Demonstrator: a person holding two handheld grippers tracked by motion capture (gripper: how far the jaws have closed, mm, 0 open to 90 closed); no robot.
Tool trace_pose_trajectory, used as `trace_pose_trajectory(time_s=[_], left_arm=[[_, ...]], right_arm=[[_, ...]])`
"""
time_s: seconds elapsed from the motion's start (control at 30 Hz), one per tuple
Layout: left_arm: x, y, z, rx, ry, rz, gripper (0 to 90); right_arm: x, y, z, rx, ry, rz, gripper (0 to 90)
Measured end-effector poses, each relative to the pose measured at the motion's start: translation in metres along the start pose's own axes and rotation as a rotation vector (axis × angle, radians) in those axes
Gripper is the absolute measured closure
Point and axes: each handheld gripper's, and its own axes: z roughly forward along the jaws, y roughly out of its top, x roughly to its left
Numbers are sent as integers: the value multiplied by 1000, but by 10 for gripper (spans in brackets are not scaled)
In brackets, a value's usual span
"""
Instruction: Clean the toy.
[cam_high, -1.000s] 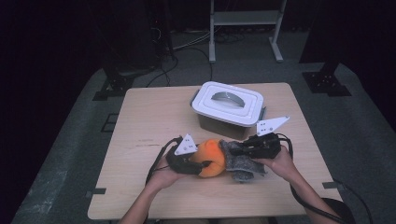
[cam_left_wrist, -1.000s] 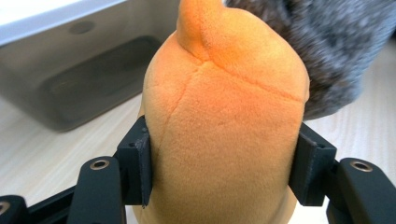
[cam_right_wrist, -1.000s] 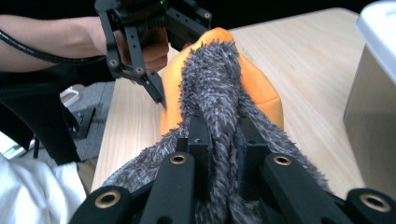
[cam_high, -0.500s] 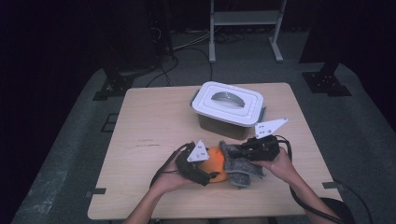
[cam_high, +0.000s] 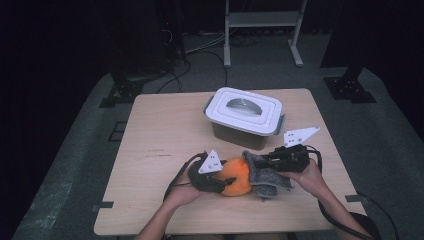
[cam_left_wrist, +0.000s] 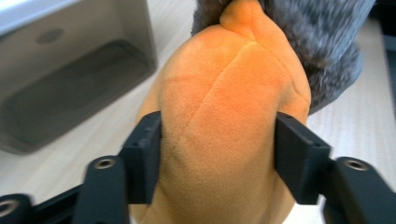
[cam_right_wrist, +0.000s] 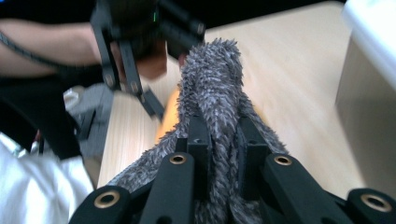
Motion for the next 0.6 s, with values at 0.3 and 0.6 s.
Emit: trace_pose_trajectory(time_s=[0.3, 0.6], left_arm=[[-7, 7, -1, 60, 85, 26, 356], [4, 0, -4, -19, 6, -51, 110]], right_arm=[[-1, 17, 19, 11, -27, -20, 783], [-3, -11, 17, 66, 54, 2, 783]])
